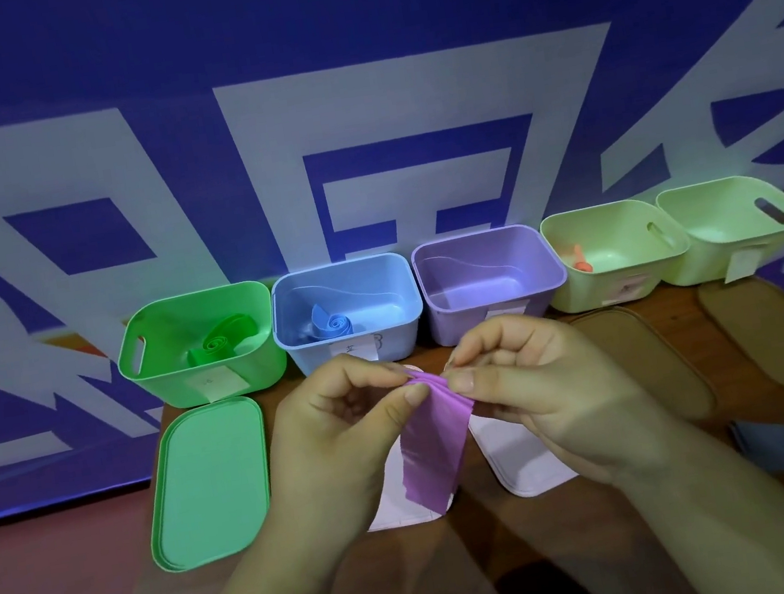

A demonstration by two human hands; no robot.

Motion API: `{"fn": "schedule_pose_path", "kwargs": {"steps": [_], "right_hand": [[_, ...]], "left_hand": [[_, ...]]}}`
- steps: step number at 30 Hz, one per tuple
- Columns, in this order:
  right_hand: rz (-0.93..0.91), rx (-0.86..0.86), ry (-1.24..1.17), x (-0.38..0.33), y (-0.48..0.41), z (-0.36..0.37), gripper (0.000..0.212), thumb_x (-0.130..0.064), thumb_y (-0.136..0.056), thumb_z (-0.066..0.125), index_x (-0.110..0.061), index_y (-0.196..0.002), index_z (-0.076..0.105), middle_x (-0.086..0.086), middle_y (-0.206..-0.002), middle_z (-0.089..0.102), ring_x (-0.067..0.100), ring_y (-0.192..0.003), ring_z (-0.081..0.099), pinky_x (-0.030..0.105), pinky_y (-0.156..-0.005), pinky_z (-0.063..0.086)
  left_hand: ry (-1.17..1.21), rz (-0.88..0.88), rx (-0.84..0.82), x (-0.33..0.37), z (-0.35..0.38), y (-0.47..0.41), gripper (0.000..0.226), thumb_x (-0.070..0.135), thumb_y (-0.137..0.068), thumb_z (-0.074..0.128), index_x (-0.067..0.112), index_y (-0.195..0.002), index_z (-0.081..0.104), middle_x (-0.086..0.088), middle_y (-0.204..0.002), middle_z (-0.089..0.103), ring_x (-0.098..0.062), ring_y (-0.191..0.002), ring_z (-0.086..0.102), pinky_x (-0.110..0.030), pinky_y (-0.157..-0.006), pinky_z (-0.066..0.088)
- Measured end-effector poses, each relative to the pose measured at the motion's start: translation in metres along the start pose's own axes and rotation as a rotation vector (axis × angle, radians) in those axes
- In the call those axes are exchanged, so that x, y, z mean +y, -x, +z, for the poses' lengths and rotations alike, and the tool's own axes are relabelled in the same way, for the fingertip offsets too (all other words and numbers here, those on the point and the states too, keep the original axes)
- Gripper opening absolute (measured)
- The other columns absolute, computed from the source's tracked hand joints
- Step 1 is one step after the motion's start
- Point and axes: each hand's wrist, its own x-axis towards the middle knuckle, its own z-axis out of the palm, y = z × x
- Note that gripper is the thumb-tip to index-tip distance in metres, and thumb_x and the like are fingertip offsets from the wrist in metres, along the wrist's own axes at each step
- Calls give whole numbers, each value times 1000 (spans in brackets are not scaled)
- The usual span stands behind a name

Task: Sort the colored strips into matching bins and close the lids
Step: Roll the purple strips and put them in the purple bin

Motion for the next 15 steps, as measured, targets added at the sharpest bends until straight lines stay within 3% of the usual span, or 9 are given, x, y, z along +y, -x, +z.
{"fn": "schedule_pose_path", "kwargs": {"steps": [2,6,9,15], "right_hand": [[-56,3,42,2,1,-6,16,-7,-66,79,-17,-78,74,8,-78,72,17,-75,65,24,-73,55],[-172,64,216,9,3,-18,31,7,-68,84,-19,-80,73,4,-87,77,13,-76,70,21,-73,57],[-198,148,303,17,0,-30,28,7,-74,80,-20,-78,74,-3,-79,76,9,-68,67,20,-70,55],[-120,202,320,40,-6,-64,19,2,-78,78,-16,-77,76,14,-73,72,17,-64,63,27,-64,51]], "left_hand": [[-4,-13,14,-2,6,0,23,-11,-71,76,12,-70,69,0,-75,75,-10,-70,70,-16,-68,54],[-32,-50,15,-11,17,-3,27,-7,-73,76,20,-72,72,1,-76,75,-10,-71,69,-18,-69,53],[-26,-100,-15,-19,28,-6,30,-1,-73,77,27,-82,74,-1,-77,74,-11,-73,68,-21,-72,55],[-143,-190,-83,-43,50,-15,28,0,-77,77,28,-82,77,-1,-79,76,-12,-75,69,-26,-74,56]]}}
